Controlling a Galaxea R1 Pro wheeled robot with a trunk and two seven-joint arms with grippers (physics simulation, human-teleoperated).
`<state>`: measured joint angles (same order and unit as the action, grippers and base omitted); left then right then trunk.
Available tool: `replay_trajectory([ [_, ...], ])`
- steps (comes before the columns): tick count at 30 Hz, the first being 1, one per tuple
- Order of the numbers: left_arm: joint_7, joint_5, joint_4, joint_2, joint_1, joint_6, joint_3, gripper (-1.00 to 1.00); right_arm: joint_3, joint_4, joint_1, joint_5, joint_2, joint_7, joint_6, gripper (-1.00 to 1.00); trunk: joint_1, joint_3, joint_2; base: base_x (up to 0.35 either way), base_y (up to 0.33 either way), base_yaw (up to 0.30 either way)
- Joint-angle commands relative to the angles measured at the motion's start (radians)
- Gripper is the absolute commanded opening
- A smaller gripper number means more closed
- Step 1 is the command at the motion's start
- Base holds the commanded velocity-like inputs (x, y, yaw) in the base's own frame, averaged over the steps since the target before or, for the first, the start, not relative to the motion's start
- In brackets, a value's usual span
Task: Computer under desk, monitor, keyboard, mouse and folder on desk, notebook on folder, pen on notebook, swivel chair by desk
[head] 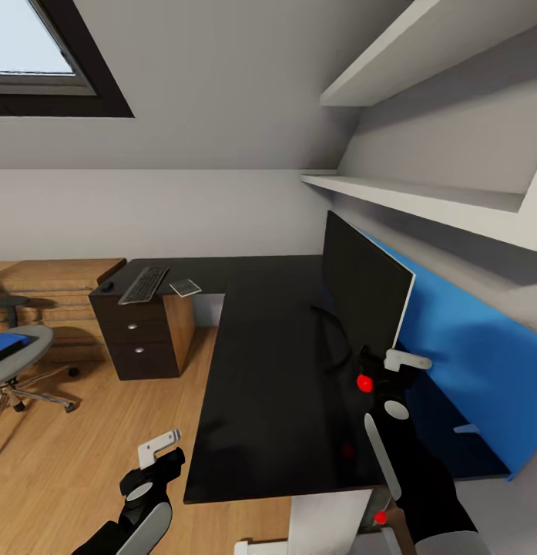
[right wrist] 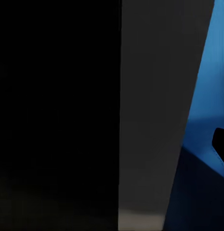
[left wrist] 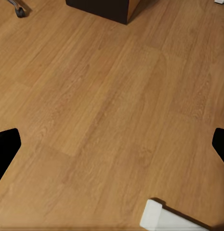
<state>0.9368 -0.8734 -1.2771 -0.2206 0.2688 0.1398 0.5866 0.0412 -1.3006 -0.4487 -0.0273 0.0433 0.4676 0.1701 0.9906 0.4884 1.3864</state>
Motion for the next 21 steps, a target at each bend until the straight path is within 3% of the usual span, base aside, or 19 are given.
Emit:
replay_trajectory([
  [1, 0.007, -0.002, -0.002, -0.001, 0.001, 0.006, 0.002, 1.00, 0.002, -0.001, -0.001, -0.002, 0.000, 0.006, 0.006, 1.00, 0.000, 0.001, 0.001, -0.012, -0.018, 0.000],
  [21, 0.007, -0.002, -0.002, -0.001, 0.001, 0.006, 0.002, 1.00, 0.000, 0.000, -0.001, -0.002, 0.000, 0.006, 0.006, 1.00, 0.000, 0.001, 0.001, -0.002, -0.029, 0.000],
])
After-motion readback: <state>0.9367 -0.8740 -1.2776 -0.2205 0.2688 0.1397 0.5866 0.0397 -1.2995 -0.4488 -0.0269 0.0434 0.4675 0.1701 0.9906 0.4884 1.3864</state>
